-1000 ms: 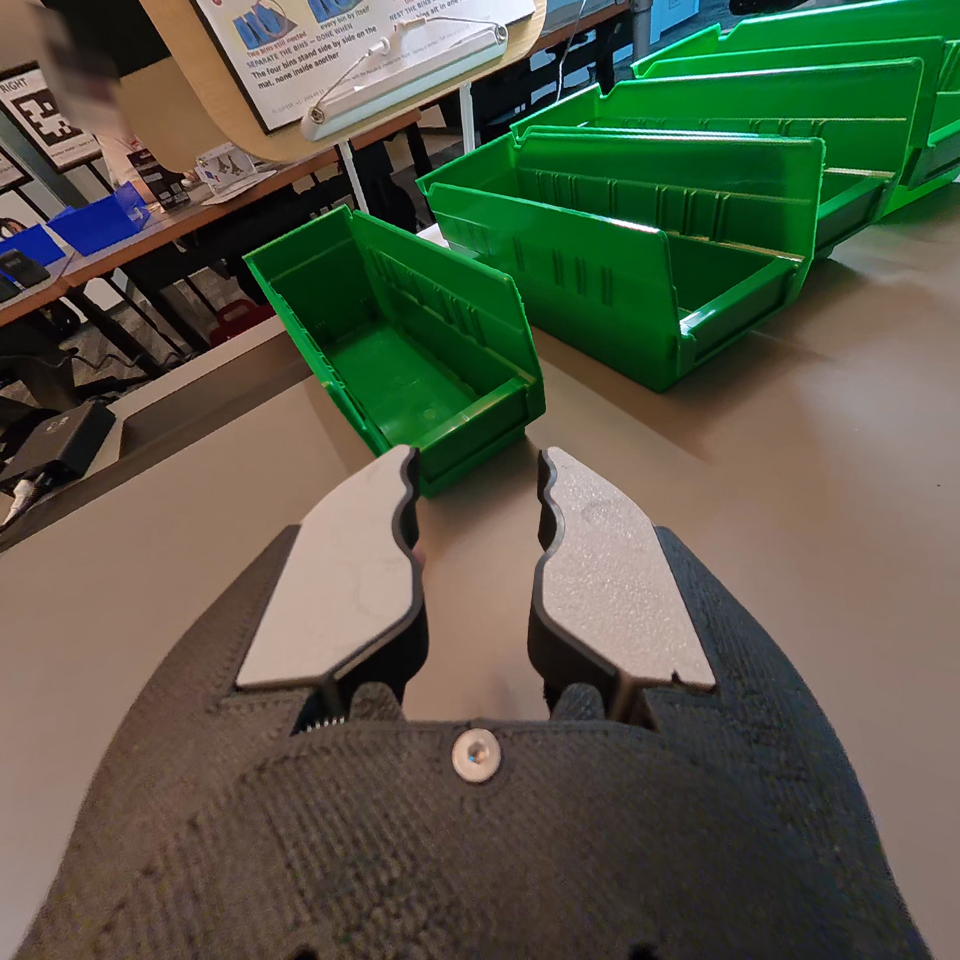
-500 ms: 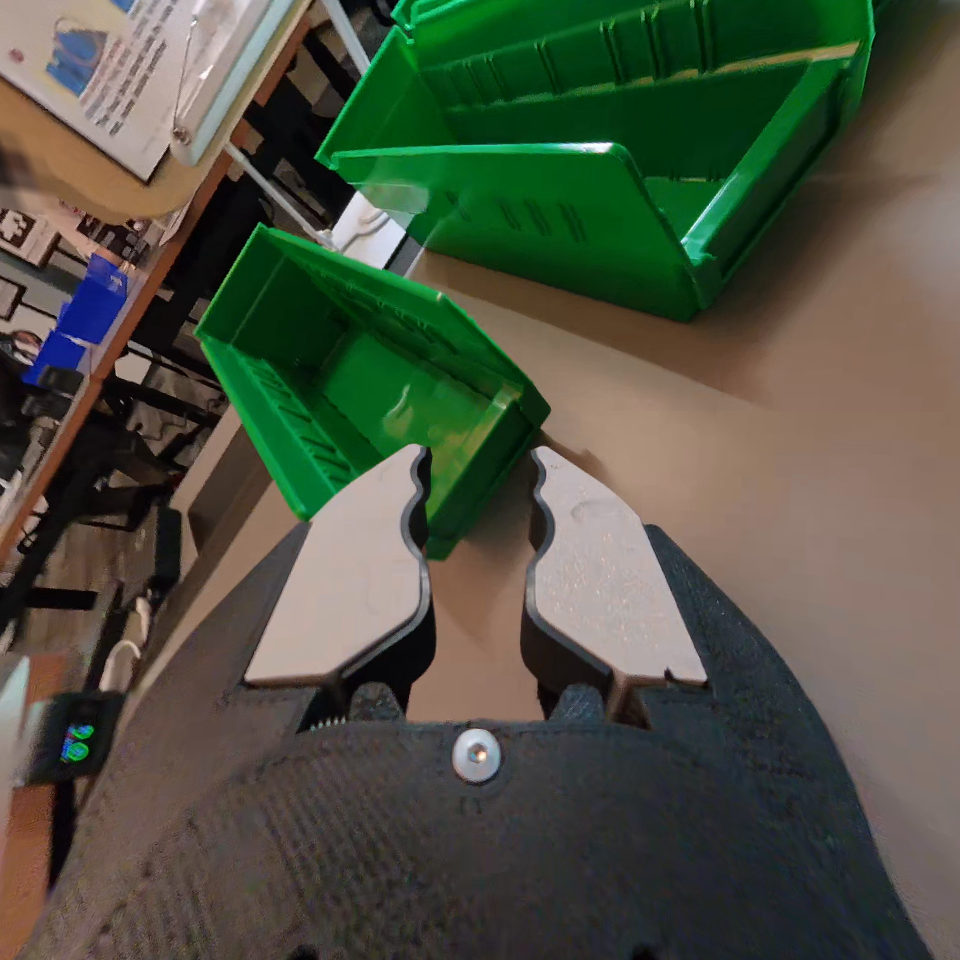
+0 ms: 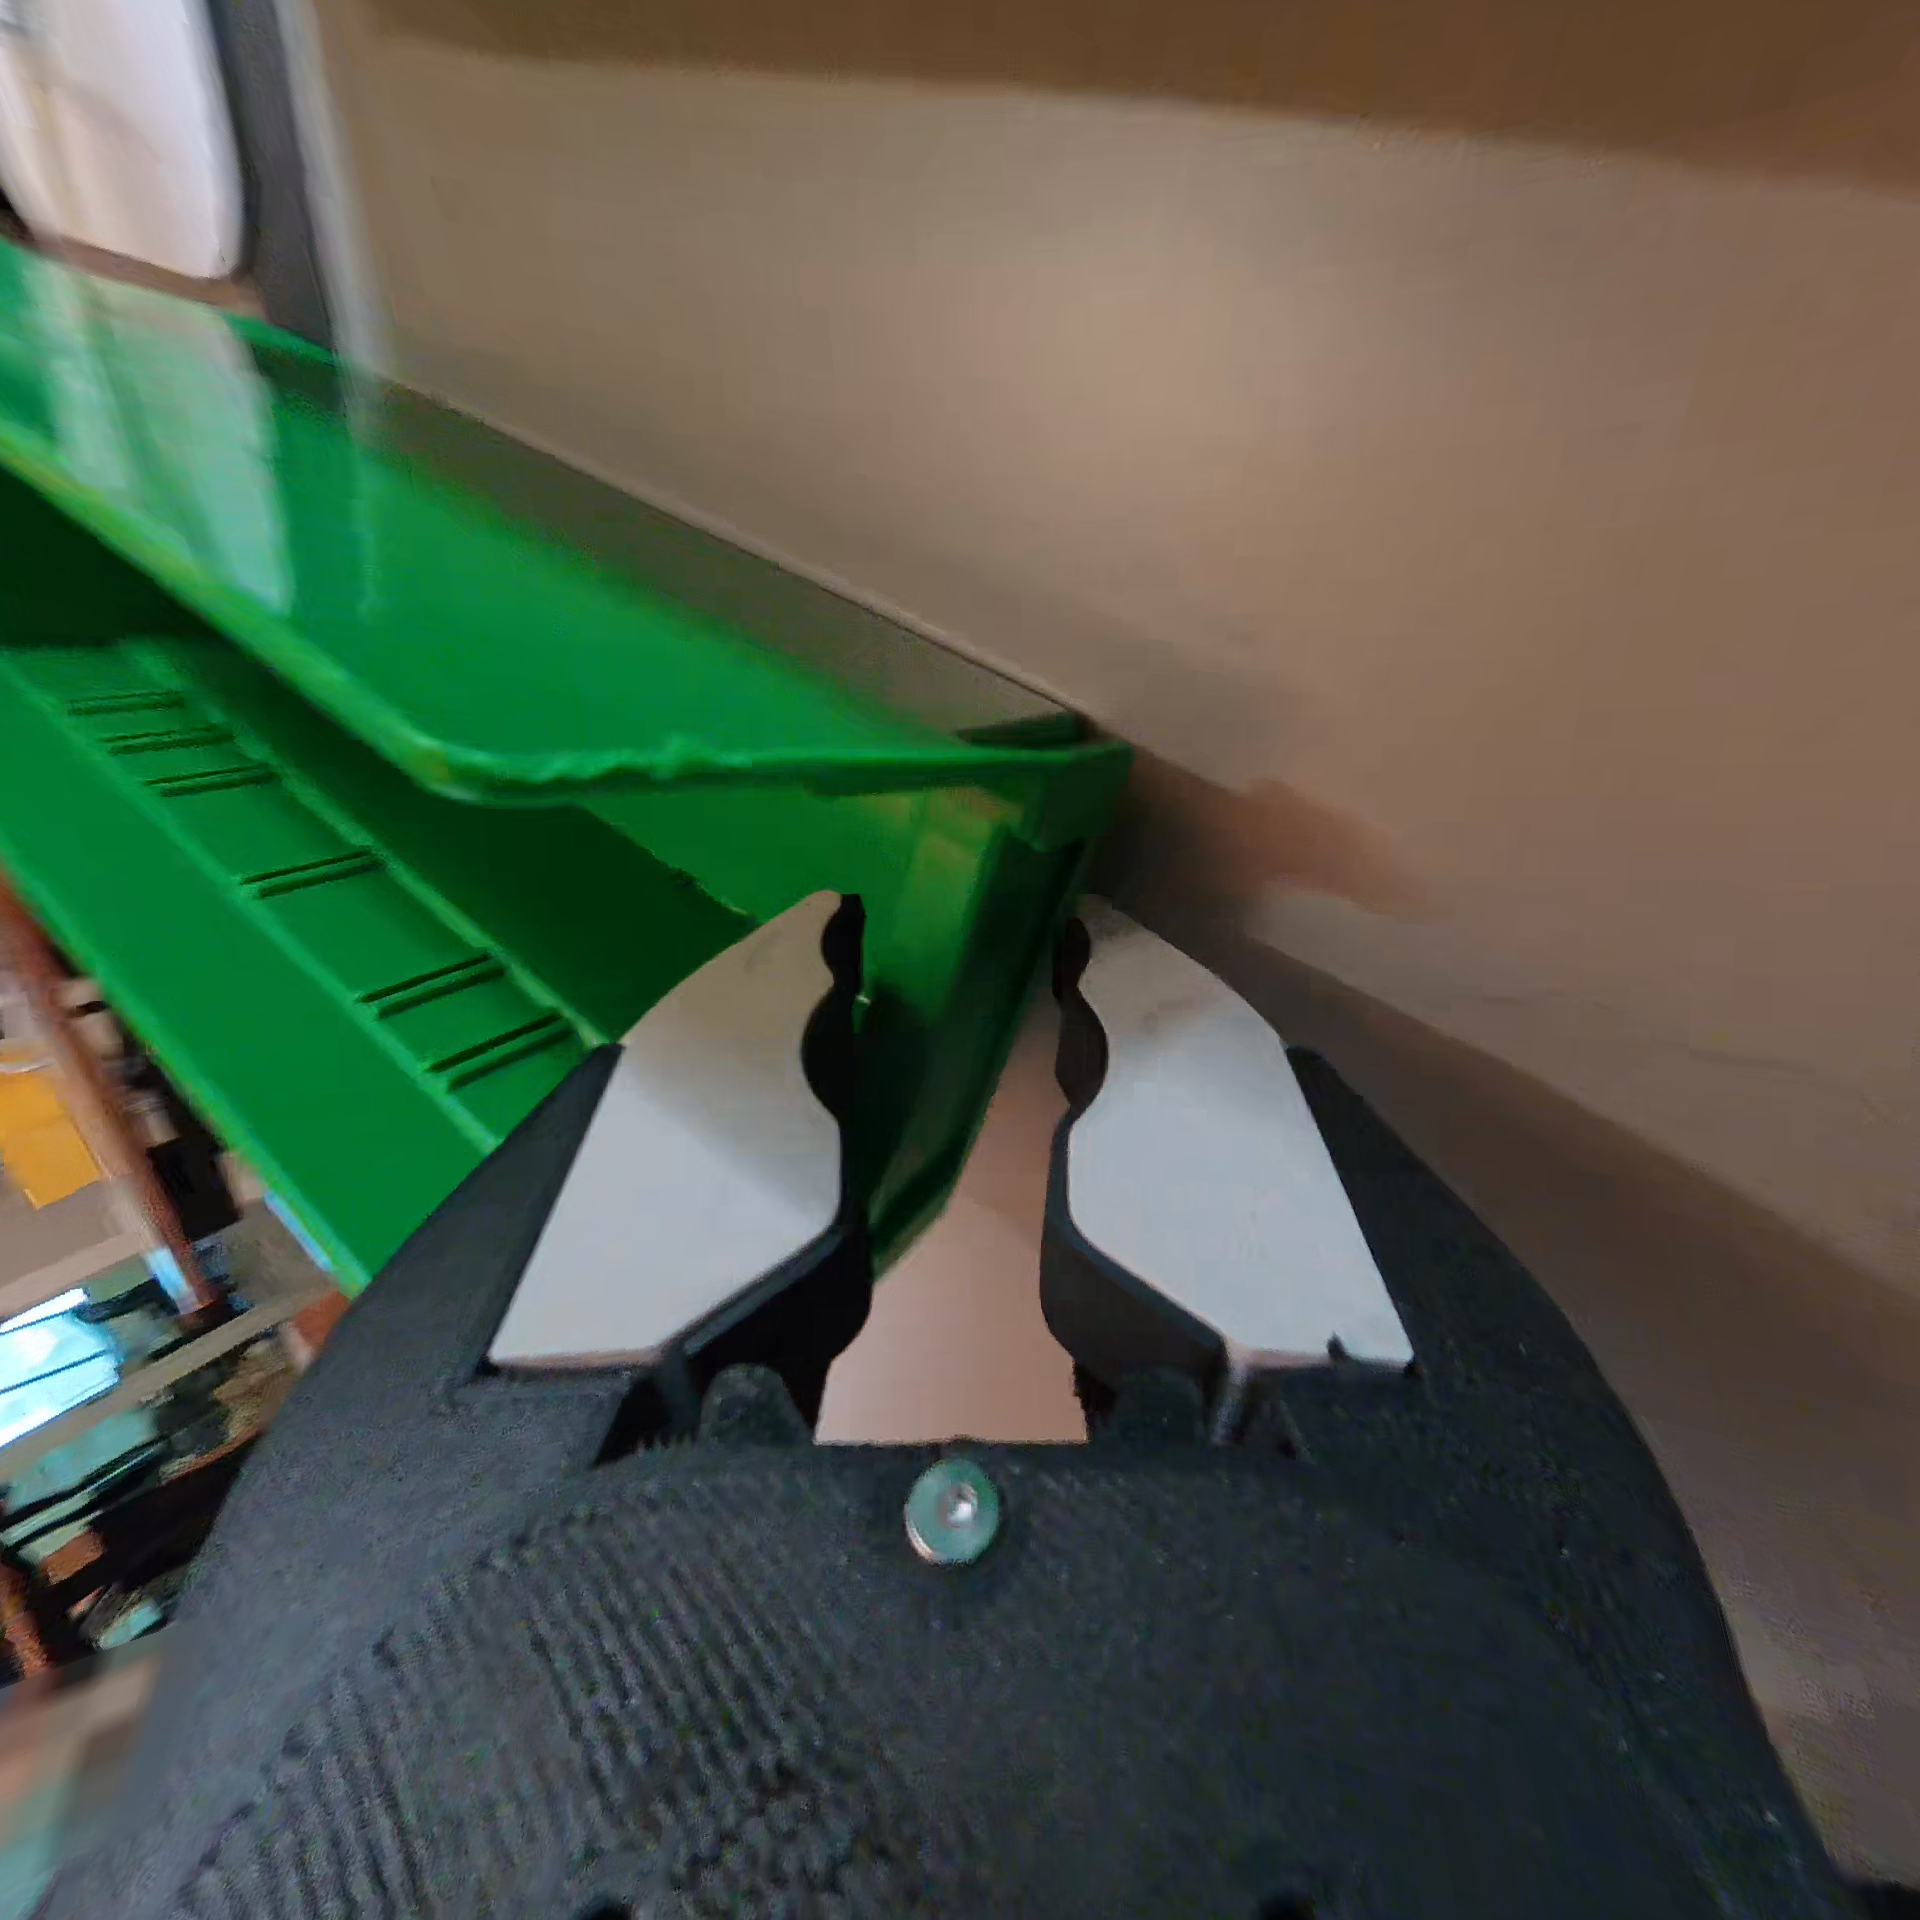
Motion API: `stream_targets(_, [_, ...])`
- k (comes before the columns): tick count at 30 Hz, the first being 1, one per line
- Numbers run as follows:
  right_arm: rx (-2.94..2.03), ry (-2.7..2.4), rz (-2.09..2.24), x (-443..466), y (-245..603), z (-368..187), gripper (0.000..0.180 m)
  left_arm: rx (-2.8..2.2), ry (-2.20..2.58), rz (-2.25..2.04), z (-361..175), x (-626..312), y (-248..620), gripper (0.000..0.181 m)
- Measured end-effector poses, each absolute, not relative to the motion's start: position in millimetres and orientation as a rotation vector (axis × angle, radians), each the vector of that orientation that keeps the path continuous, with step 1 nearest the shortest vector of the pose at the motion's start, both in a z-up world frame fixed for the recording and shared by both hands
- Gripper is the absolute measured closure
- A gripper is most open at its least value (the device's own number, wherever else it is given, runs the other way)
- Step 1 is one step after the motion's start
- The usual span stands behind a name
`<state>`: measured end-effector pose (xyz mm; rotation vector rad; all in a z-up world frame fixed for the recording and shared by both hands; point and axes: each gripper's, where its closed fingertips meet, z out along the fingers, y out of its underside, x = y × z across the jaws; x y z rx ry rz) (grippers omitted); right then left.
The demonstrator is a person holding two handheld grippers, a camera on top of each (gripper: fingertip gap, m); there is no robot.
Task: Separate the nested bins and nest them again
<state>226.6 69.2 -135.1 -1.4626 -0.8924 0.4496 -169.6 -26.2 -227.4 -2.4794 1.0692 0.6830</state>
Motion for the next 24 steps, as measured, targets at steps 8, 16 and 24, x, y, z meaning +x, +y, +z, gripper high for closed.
stream_targets(8, [-1.449,-0.936,0.432,222,65,-137,0.114,-2.314,1.137,0.771,-211,-153,-28,0.151])
stream_targets(16, [-1.449,-0.956,0.418,220,64,-140,0.115,-2.112,1.111,0.779,-123,-111,-26,0.152])
stream_targets(24, [-1.44,-0.974,0.398,219,62,-141,0.115,-1.998,1.26,0.782,-74,-32,-6,0.152])
